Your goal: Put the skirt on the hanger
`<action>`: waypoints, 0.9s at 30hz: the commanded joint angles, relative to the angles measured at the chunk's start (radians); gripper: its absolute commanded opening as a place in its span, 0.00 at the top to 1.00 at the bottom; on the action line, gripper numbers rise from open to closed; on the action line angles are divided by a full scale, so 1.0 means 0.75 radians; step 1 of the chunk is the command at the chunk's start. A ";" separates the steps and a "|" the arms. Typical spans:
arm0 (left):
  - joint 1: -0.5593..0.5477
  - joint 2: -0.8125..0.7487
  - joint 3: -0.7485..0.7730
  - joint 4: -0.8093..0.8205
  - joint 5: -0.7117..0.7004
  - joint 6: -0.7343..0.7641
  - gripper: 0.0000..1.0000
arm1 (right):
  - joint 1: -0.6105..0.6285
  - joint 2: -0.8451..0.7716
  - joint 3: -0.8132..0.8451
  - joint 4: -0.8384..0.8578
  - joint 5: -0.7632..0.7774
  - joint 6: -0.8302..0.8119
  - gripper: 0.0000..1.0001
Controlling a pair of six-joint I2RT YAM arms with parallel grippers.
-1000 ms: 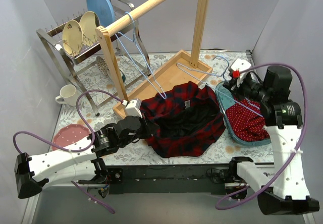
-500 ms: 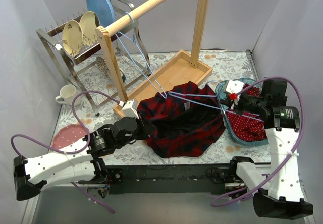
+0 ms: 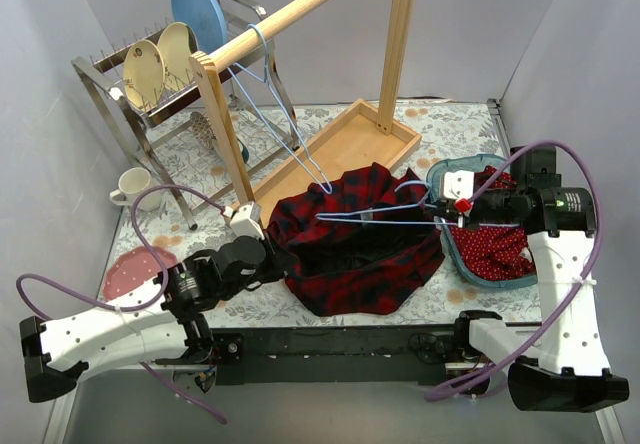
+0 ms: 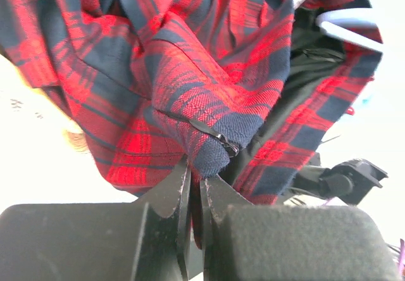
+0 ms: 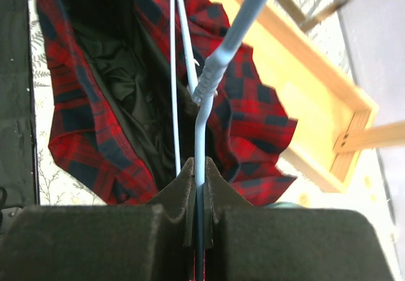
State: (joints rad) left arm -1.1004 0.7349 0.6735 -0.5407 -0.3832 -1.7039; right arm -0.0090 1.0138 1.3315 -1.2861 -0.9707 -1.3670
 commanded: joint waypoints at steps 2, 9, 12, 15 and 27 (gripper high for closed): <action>0.009 0.055 0.145 -0.138 -0.099 0.014 1.00 | 0.194 -0.071 0.088 -0.034 0.050 0.082 0.99; 0.009 0.120 0.280 -0.183 -0.133 0.102 1.00 | 0.335 -0.137 0.010 -0.034 0.183 0.160 0.99; 0.009 0.133 0.329 -0.218 -0.133 0.130 1.00 | 0.335 -0.141 0.020 -0.032 0.227 0.160 0.99; 0.009 0.131 0.354 -0.220 -0.083 0.193 1.00 | 0.337 -0.106 0.024 -0.034 0.263 0.140 0.99; 0.009 0.300 0.572 -0.114 0.139 0.455 1.00 | 0.662 0.105 -0.033 0.121 0.323 0.284 0.99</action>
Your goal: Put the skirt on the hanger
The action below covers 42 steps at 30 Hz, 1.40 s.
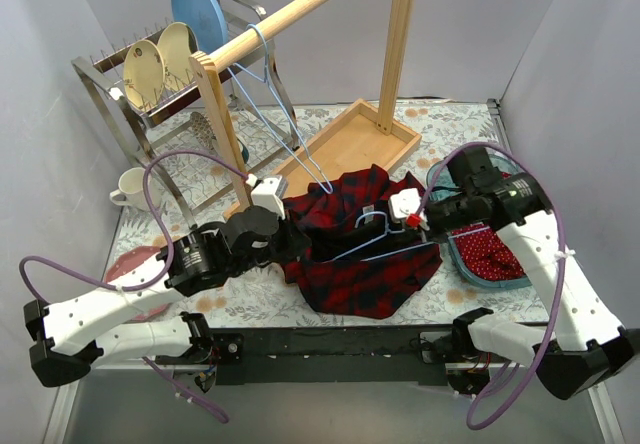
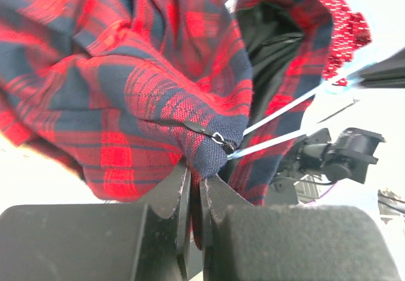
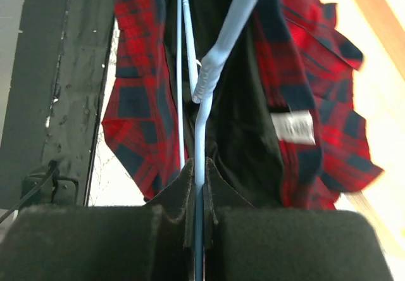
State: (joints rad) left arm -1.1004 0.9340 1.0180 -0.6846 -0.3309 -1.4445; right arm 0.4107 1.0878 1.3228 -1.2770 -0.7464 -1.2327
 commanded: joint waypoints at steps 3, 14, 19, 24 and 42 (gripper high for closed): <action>0.009 0.084 0.166 0.091 0.098 0.126 1.00 | 0.211 0.030 -0.068 0.197 0.058 0.183 0.99; 0.009 0.090 0.097 0.113 0.165 0.095 0.89 | 0.240 0.069 -0.087 0.502 -0.122 0.451 0.99; 0.009 0.027 0.076 0.097 0.157 0.085 0.57 | 0.222 0.110 -0.113 0.569 -0.160 0.523 0.99; 0.009 -0.059 0.050 0.064 0.143 0.093 0.19 | 0.207 0.135 -0.168 0.631 -0.197 0.570 0.99; 0.007 -0.341 -0.024 -0.077 0.318 0.991 0.02 | 0.099 0.112 -0.254 0.717 -0.342 0.641 0.99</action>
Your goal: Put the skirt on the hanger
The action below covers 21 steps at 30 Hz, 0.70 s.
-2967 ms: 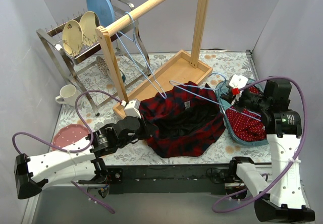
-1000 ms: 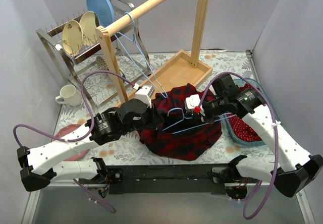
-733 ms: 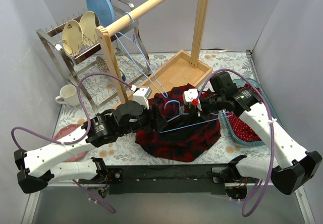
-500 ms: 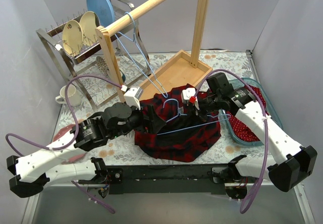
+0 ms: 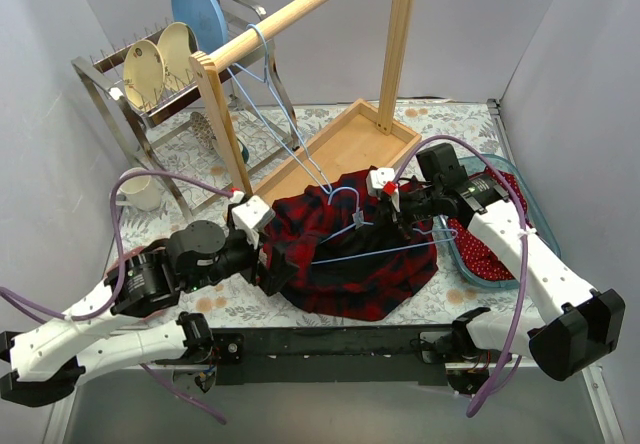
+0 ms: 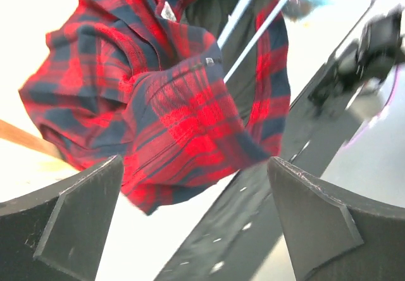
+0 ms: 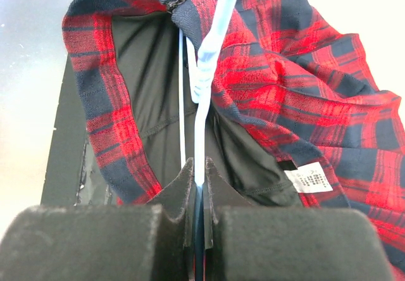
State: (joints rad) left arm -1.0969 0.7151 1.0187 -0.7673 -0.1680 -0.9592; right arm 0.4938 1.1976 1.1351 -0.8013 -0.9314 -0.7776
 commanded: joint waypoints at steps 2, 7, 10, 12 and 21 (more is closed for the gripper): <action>0.002 -0.056 -0.061 0.021 0.134 0.481 0.02 | -0.016 -0.044 -0.010 0.083 -0.100 0.037 0.99; 0.002 0.060 -0.115 0.037 0.291 0.708 0.02 | -0.018 -0.047 -0.008 0.068 -0.153 0.029 0.99; 0.002 0.151 -0.162 0.055 0.200 0.806 0.02 | -0.018 -0.046 -0.006 0.068 -0.190 0.033 0.99; 0.002 0.186 -0.182 0.119 0.214 0.831 0.03 | -0.020 -0.061 -0.022 0.084 -0.200 0.037 0.99; 0.004 0.208 -0.315 0.362 0.214 0.874 0.12 | -0.018 -0.059 -0.084 0.111 -0.284 0.022 0.99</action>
State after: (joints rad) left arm -1.0969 0.8864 0.8230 -0.6193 -0.0105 -0.3466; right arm 0.4824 1.1709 1.0782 -0.7712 -1.0279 -0.7582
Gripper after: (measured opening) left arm 0.894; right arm 0.058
